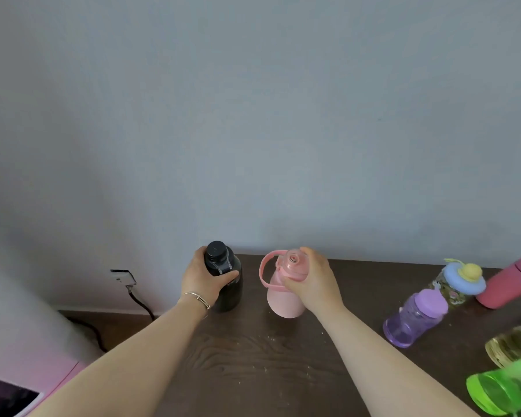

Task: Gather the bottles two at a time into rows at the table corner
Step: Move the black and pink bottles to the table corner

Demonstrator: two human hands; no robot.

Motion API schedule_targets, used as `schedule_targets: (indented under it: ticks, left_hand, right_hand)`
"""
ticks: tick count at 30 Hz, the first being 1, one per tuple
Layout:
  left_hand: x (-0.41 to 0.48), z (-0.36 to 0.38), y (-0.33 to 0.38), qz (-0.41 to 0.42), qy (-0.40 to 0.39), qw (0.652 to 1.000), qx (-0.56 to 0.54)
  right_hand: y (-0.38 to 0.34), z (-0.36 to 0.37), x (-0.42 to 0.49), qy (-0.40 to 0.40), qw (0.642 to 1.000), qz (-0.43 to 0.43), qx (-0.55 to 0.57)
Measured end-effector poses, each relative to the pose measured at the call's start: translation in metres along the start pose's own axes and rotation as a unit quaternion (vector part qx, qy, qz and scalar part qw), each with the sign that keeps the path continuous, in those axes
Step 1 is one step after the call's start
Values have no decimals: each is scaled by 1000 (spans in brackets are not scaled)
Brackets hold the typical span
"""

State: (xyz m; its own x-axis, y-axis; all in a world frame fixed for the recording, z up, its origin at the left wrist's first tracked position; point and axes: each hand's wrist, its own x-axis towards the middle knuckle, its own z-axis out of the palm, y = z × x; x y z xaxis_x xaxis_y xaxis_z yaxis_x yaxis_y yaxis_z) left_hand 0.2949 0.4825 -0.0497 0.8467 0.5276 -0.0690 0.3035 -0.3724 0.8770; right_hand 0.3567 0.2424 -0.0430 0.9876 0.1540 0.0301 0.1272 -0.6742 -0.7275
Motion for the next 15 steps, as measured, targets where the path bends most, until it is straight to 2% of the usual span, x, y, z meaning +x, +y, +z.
schedule_targets:
  ticks: [7,15]
  left_hand:
    - [53,16,-3,4,4,1000,9]
    - [78,29,-10,2,9,1000,19]
  right_hand:
    - [1,40,66,-18,999,-28,-29]
    - [8,62,89,-25,999,-18,-37]
